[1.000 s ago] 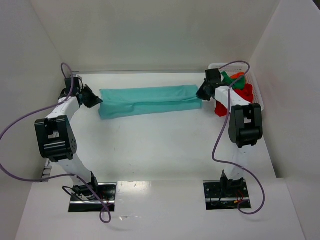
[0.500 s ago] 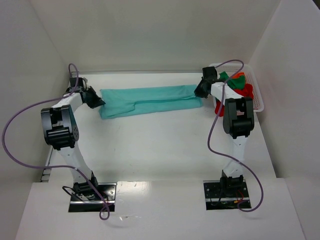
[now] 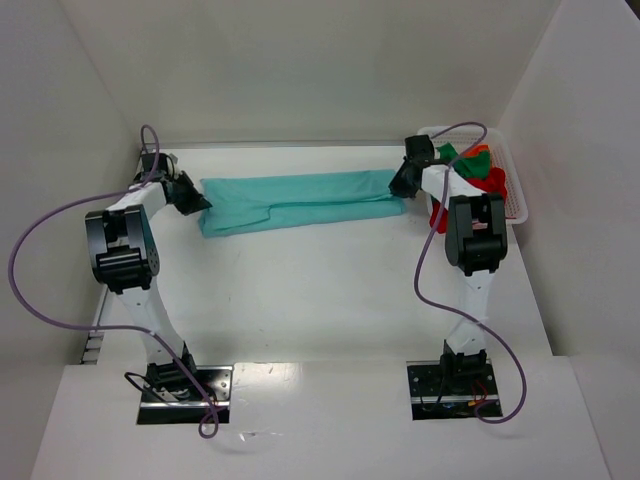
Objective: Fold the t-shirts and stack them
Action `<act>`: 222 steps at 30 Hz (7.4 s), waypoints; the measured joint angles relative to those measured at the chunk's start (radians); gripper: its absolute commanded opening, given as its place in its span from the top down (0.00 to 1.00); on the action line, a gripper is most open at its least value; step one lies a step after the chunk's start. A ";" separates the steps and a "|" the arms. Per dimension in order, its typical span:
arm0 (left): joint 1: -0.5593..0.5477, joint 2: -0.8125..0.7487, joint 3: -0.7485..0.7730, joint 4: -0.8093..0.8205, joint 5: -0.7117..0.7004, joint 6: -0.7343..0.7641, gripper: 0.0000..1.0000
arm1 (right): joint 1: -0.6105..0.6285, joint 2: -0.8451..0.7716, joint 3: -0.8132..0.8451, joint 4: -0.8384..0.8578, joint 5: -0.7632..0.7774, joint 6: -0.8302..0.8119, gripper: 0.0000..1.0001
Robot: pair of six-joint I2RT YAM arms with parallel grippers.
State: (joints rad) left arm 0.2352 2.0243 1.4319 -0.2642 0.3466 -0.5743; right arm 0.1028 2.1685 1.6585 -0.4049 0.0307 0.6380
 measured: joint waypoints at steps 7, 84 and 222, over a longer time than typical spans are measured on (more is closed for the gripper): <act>0.000 0.021 0.021 -0.013 0.003 0.022 1.00 | -0.001 -0.043 -0.082 0.008 0.000 0.001 1.00; 0.003 0.019 0.129 -0.127 0.053 0.130 1.00 | 0.000 -0.247 -0.238 -0.014 0.021 0.017 1.00; -0.005 0.115 0.216 -0.157 0.097 0.208 0.78 | 0.039 0.101 0.105 0.020 -0.006 -0.052 0.68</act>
State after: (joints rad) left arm 0.2306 2.1391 1.6478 -0.4210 0.4435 -0.3664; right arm 0.1413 2.2700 1.7638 -0.3847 0.0250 0.5858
